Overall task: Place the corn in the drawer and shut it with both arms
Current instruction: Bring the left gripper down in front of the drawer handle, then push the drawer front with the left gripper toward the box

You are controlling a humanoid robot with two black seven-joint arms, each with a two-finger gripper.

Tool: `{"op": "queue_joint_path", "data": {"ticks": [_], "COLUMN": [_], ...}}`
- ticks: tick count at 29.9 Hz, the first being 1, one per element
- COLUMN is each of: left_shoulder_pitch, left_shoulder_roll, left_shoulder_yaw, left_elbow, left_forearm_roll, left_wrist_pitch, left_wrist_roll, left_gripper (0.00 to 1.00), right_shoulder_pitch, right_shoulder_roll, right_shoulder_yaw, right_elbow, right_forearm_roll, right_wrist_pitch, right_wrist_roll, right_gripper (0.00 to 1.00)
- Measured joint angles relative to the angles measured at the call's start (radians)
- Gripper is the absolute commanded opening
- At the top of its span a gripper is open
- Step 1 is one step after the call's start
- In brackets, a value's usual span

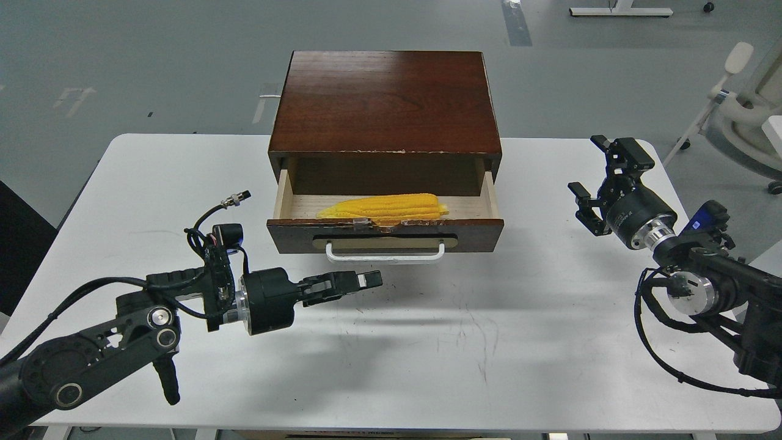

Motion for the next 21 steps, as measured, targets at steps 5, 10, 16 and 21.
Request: {"op": "queue_joint_path", "data": {"ticks": [5, 10, 16, 21], "left_shoulder_pitch": [0.000, 0.000, -0.001, -0.004], "left_shoulder_roll": [-0.006, -0.010, -0.012, -0.031], "left_shoulder_yaw": [-0.006, -0.008, -0.008, -0.021], "left_elbow": [0.011, 0.012, 0.018, 0.049], "left_forearm_roll": [-0.012, -0.023, -0.029, -0.030], "left_wrist_pitch": [-0.001, -0.001, -0.002, -0.006], "left_wrist_roll": [0.000, -0.001, -0.001, -0.001], "left_gripper": [0.00, 0.00, 0.00, 0.00], "right_shoulder_pitch": [-0.001, -0.001, -0.001, -0.002], "right_shoulder_roll": [0.000, 0.000, 0.002, 0.002], "right_shoulder_yaw": [0.000, 0.000, 0.000, 0.000], "right_elbow": [0.001, 0.000, 0.001, 0.001], "right_forearm_roll": [0.000, 0.000, 0.000, 0.000], "right_wrist_pitch": [0.000, 0.000, 0.000, -0.001], "right_wrist_roll": [0.000, 0.000, 0.000, 0.000], "right_gripper": [0.99, 0.99, 0.99, 0.99]}}
